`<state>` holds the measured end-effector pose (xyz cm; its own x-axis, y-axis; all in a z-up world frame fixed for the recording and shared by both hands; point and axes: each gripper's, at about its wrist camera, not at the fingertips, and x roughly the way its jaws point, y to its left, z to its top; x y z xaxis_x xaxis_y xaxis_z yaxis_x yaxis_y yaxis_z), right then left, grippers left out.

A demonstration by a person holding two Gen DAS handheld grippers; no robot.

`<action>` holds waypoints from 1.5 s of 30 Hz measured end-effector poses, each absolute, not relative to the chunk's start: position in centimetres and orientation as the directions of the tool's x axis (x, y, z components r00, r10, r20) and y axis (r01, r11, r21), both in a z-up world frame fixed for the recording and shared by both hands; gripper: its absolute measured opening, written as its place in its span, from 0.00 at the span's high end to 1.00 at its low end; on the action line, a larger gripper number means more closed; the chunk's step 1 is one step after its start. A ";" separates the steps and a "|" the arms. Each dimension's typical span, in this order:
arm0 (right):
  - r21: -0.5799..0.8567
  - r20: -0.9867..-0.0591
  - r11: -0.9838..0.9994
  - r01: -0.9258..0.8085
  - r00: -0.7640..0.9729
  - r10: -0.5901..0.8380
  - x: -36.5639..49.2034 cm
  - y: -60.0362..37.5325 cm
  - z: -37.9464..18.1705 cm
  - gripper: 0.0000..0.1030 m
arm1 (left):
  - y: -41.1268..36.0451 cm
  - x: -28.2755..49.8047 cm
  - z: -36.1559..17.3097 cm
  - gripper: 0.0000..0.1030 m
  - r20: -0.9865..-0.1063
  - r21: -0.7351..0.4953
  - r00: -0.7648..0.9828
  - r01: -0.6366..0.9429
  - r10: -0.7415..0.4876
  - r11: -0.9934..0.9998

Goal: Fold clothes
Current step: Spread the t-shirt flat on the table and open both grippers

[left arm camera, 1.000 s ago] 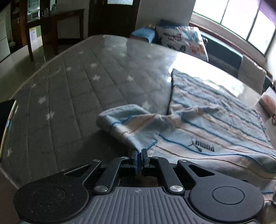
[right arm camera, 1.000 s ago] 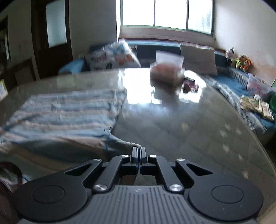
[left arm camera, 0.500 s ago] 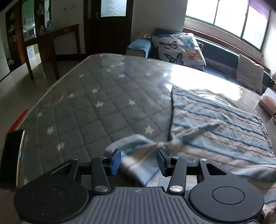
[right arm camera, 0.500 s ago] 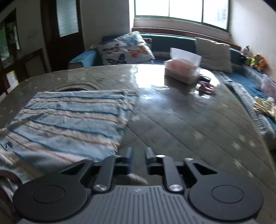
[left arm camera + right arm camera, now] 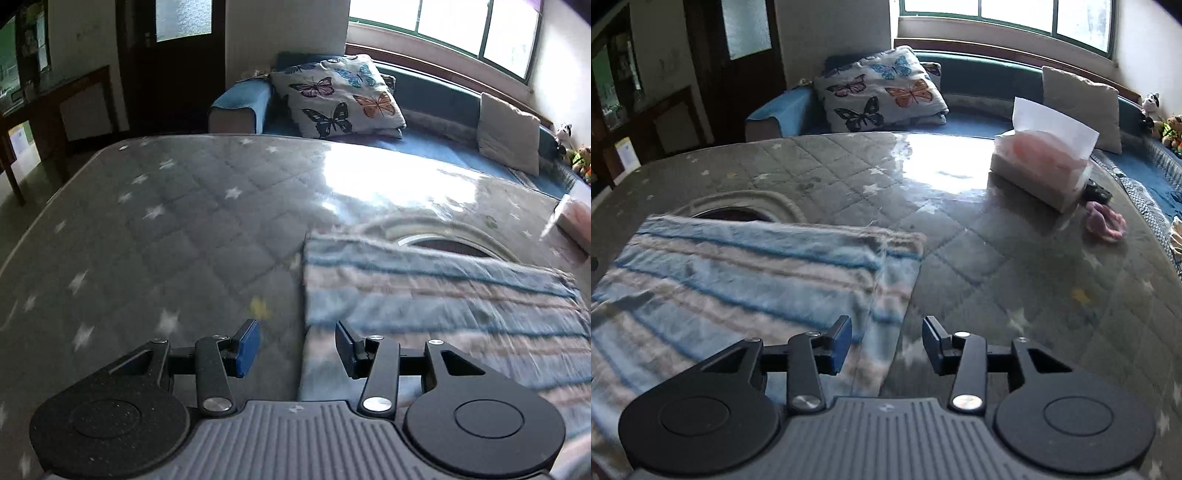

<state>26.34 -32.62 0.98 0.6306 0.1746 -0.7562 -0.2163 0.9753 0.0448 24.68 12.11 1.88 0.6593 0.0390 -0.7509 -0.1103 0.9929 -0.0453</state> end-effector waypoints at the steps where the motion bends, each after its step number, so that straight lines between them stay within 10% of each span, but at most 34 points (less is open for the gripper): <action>1: 0.045 -0.761 0.976 -0.214 0.626 0.172 27.2 -32.6 0.7 0.58 | 12.0 25.6 1.6 0.52 -0.751 -0.041 0.659 -0.100 0.036 0.994; 11: 0.067 -0.772 0.980 -0.186 0.613 0.169 32.6 -32.4 -1.3 0.58 | 12.1 30.0 -0.7 0.53 -0.758 -0.062 0.652 -0.065 -0.005 0.996; 15: 0.055 -0.770 0.980 -0.193 0.616 0.165 33.4 -31.9 -1.4 0.59 | 12.1 30.3 -0.9 0.73 -0.748 -0.055 0.664 -0.038 -0.016 0.998; 21: 0.060 -0.771 0.974 -0.218 0.610 0.184 34.5 -30.7 -1.1 0.95 | 12.5 30.3 -0.5 0.99 -0.724 -0.042 0.690 -0.047 0.002 0.998; 29: 0.025 -0.684 0.966 -0.258 0.700 0.204 36.9 -28.6 2.3 0.96 | 14.6 31.1 2.6 0.99 -0.623 -0.057 0.781 -0.095 0.039 0.994; 41: -0.029 -0.714 0.962 -0.272 0.679 0.170 39.7 -27.2 1.7 0.83 | 15.4 33.8 0.1 0.96 -0.695 -0.002 0.709 -0.170 0.121 0.985; 45: -0.053 -0.723 0.956 -0.290 0.671 0.164 37.4 -27.6 2.9 0.76 | 14.4 31.6 1.5 0.67 -0.679 0.013 0.725 -0.142 0.113 0.990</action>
<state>37.45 -27.59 2.91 0.6708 0.1635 -0.7234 -0.2900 0.9556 -0.0529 31.56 14.42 1.50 0.7251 0.1126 -0.6794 -0.1416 0.9898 0.0130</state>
